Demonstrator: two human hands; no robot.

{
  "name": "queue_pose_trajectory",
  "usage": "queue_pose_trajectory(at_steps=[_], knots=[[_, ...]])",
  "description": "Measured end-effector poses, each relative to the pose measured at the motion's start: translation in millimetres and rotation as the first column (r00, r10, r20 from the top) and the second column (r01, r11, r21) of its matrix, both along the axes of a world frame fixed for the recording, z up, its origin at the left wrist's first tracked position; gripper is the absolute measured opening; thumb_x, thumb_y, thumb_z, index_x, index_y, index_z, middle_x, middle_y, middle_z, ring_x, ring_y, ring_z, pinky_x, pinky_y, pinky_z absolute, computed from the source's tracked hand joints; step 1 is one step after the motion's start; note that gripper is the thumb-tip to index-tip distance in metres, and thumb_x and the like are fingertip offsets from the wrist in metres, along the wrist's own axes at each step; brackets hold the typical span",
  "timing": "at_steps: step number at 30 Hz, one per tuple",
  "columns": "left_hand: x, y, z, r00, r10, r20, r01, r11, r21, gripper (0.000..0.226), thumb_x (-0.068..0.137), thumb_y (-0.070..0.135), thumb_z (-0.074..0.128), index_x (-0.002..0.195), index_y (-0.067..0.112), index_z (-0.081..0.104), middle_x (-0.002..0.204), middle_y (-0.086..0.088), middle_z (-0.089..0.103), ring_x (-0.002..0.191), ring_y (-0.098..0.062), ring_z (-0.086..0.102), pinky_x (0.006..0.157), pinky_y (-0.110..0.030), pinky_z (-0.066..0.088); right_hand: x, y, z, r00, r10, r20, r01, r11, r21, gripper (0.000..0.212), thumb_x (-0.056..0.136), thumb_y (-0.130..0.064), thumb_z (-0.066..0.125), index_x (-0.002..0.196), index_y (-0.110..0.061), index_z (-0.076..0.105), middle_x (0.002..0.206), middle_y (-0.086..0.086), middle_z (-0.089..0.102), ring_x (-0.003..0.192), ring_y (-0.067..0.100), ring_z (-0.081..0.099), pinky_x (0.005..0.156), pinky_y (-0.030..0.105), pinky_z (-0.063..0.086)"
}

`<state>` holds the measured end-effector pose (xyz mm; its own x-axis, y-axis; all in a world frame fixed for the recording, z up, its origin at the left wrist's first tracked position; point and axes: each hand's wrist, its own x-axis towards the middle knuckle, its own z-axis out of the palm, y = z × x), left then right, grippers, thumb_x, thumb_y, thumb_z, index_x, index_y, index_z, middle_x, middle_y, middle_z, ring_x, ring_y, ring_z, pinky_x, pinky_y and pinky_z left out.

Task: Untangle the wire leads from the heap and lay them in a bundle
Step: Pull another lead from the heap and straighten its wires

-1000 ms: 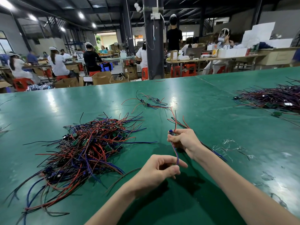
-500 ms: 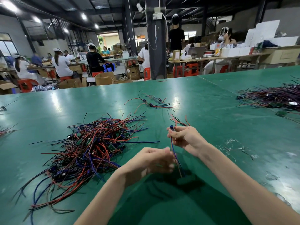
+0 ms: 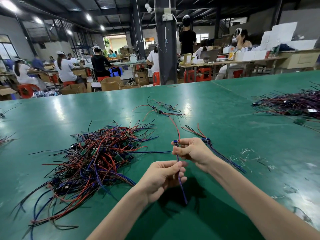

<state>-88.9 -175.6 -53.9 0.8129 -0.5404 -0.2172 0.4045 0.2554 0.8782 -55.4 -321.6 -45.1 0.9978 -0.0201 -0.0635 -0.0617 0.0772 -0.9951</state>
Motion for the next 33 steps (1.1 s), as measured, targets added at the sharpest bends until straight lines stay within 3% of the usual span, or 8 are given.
queue_pose_trajectory(at_steps=[5,14,18,21,27,29,31,33], knots=[[-13,-4,0,0.983,-0.176,0.045,0.173,0.983,0.057,0.021,0.075,0.014,0.065,0.089,-0.001,0.071,0.065,-0.002,0.062,0.053,-0.006,0.057,0.06,-0.022,0.054,7,-18,0,0.991,-0.13,-0.028,0.128,0.99,-0.055,0.014,0.084,0.005,0.064,0.096,-0.001,0.064,0.052,-0.002,0.065,0.048,0.003,0.053,0.05,0.016,0.039],[-26,-10,-1,0.945,-0.317,0.081,0.31,0.946,0.096,0.025,0.079,0.012,0.065,0.097,-0.005,0.066,0.07,-0.005,0.065,0.059,-0.009,0.06,0.066,-0.025,0.056,17,-41,-2,0.968,-0.245,0.05,0.25,0.943,-0.218,0.018,0.084,0.007,0.063,0.101,0.003,0.062,0.067,0.006,0.06,0.056,0.01,0.06,0.049,0.02,0.051],[-31,-10,-1,0.907,-0.402,0.125,0.385,0.912,0.138,0.02,0.084,0.008,0.065,0.099,-0.005,0.068,0.073,-0.007,0.067,0.063,-0.012,0.063,0.069,-0.026,0.056,19,-58,-1,0.939,-0.313,0.141,0.343,0.83,-0.44,0.032,0.08,0.005,0.07,0.109,-0.002,0.06,0.076,0.012,0.065,0.065,0.019,0.06,0.058,0.028,0.055],[-30,-10,1,0.911,-0.39,0.134,0.372,0.917,0.144,0.016,0.088,0.006,0.061,0.099,-0.004,0.068,0.073,-0.008,0.066,0.062,-0.011,0.062,0.067,-0.026,0.056,19,-72,-1,0.935,-0.31,0.172,0.343,0.671,-0.657,0.034,0.076,-0.001,0.074,0.107,-0.007,0.062,0.084,0.016,0.072,0.076,0.021,0.063,0.075,0.031,0.052],[-20,-9,-3,0.939,-0.229,0.257,0.175,0.961,0.216,0.015,0.091,0.005,0.059,0.086,0.007,0.073,0.066,-0.005,0.065,0.054,-0.012,0.059,0.06,-0.028,0.056,18,-84,-7,0.932,-0.32,0.173,0.308,0.444,-0.841,0.029,0.08,-0.011,0.073,0.108,-0.01,0.067,0.1,0.015,0.066,0.097,0.029,0.06,0.085,0.032,0.045],[-12,-4,-7,0.851,-0.171,0.497,-0.065,0.904,0.422,0.016,0.091,0.007,0.059,0.083,0.01,0.073,0.066,-0.002,0.066,0.054,-0.012,0.059,0.059,-0.029,0.055,18,-84,-8,0.927,-0.323,0.191,0.311,0.378,-0.872,0.028,0.081,-0.012,0.071,0.108,-0.011,0.066,0.103,0.015,0.065,0.097,0.031,0.059,0.082,0.032,0.043],[1,5,-12,0.556,-0.276,0.784,-0.438,0.704,0.559,0.016,0.09,0.012,0.057,0.087,0.011,0.072,0.077,-0.002,0.07,0.069,-0.015,0.062,0.071,-0.03,0.052,17,-83,-10,0.921,-0.335,0.198,0.316,0.346,-0.883,0.027,0.082,-0.011,0.069,0.109,-0.011,0.065,0.102,0.014,0.064,0.096,0.032,0.059,0.081,0.033,0.045],[15,18,-12,0.384,-0.364,0.848,-0.667,0.526,0.528,0.019,0.092,0.017,0.054,0.096,0.012,0.072,0.092,-0.002,0.07,0.09,-0.019,0.06,0.082,-0.032,0.046,16,-80,-11,0.916,-0.342,0.21,0.316,0.294,-0.902,0.028,0.083,-0.011,0.065,0.111,-0.011,0.062,0.103,0.013,0.061,0.096,0.034,0.058,0.08,0.036,0.046]])
